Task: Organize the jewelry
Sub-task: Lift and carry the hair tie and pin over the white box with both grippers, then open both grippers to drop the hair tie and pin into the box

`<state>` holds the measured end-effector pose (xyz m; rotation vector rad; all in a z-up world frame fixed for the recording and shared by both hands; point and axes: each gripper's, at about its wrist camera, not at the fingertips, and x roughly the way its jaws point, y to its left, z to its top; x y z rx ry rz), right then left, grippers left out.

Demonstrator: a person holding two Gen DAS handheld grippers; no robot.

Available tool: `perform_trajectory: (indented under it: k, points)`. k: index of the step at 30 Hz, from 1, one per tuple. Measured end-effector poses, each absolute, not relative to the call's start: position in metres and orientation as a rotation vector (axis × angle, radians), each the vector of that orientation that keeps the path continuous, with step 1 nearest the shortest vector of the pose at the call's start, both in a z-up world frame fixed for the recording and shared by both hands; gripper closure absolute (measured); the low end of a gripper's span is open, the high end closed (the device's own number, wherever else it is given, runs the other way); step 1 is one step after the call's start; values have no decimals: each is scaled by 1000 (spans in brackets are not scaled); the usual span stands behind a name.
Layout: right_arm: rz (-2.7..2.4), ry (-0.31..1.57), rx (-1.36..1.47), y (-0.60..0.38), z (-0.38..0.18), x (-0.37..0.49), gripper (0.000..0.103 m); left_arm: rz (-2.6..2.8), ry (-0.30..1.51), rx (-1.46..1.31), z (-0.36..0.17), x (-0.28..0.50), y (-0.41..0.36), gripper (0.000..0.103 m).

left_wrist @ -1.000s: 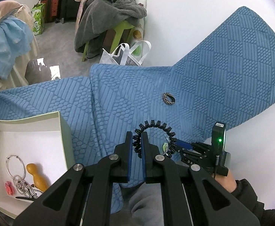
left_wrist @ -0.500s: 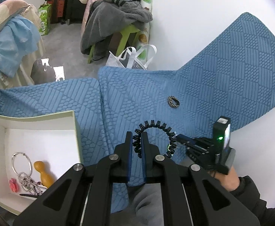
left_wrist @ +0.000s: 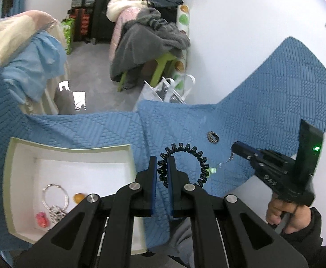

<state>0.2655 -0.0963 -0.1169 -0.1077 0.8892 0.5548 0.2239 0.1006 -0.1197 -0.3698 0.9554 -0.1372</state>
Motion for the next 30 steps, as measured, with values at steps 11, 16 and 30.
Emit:
perform_trajectory:
  k: [11, 16, 30]
  points:
    - [777, 826, -147, 9, -72, 227, 100, -19, 923, -417, -119, 184, 173, 95]
    - [845, 795, -173, 45, -54, 210, 100, 26, 912, -436, -122, 167, 200, 95]
    - [901, 900, -194, 96, -93, 196, 100, 94, 987, -472, -174, 146, 234, 95]
